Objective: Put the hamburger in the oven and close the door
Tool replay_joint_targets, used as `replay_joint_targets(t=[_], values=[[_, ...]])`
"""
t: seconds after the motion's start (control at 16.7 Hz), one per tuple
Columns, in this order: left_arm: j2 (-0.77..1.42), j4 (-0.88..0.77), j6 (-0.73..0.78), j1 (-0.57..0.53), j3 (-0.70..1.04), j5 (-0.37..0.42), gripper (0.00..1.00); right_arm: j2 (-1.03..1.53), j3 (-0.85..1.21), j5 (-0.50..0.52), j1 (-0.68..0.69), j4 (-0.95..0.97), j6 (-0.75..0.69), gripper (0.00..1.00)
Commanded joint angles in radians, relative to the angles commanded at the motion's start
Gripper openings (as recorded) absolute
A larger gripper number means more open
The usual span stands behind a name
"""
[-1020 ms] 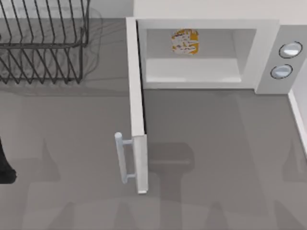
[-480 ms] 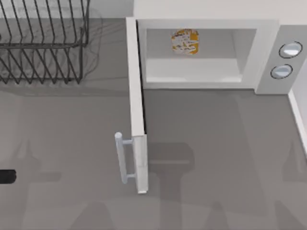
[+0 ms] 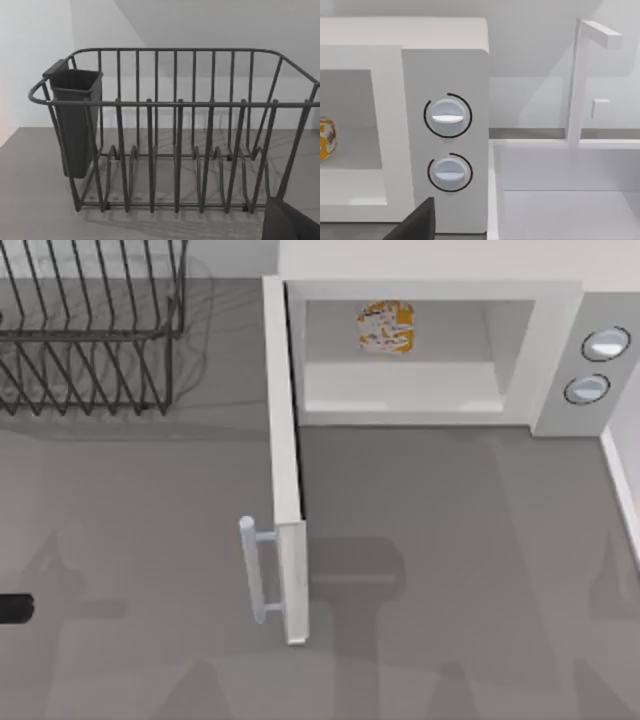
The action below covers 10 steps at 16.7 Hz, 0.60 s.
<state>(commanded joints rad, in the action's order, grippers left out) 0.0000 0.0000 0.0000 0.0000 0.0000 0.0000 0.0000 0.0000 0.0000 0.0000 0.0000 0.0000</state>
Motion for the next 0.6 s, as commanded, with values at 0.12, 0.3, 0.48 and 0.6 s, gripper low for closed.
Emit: replay_joint_targets(t=[0.12, 0.3, 0.48, 0.6], values=[[0.003, 0.003, 0.0, 0.003, 0.0, 0.002, 0.0, 0.0, 0.0, 0.0, 0.0, 0.0, 0.0, 1.0], [0.074, 0.075, 0.001, 0.063, 0.001, 0.056, 0.0, 0.0, 0.0, 0.0, 0.0, 0.0, 0.0, 1.0], [0.207, 0.207, 0.004, 0.155, 0.001, 0.149, 0.0, 0.0, 0.0, 0.0, 0.0, 0.0, 0.0, 1.0], [0.29, 0.289, 0.005, 0.213, 0.0, 0.21, 0.0, 0.0, 0.0, 0.0, 0.0, 0.0, 0.0, 1.0]])
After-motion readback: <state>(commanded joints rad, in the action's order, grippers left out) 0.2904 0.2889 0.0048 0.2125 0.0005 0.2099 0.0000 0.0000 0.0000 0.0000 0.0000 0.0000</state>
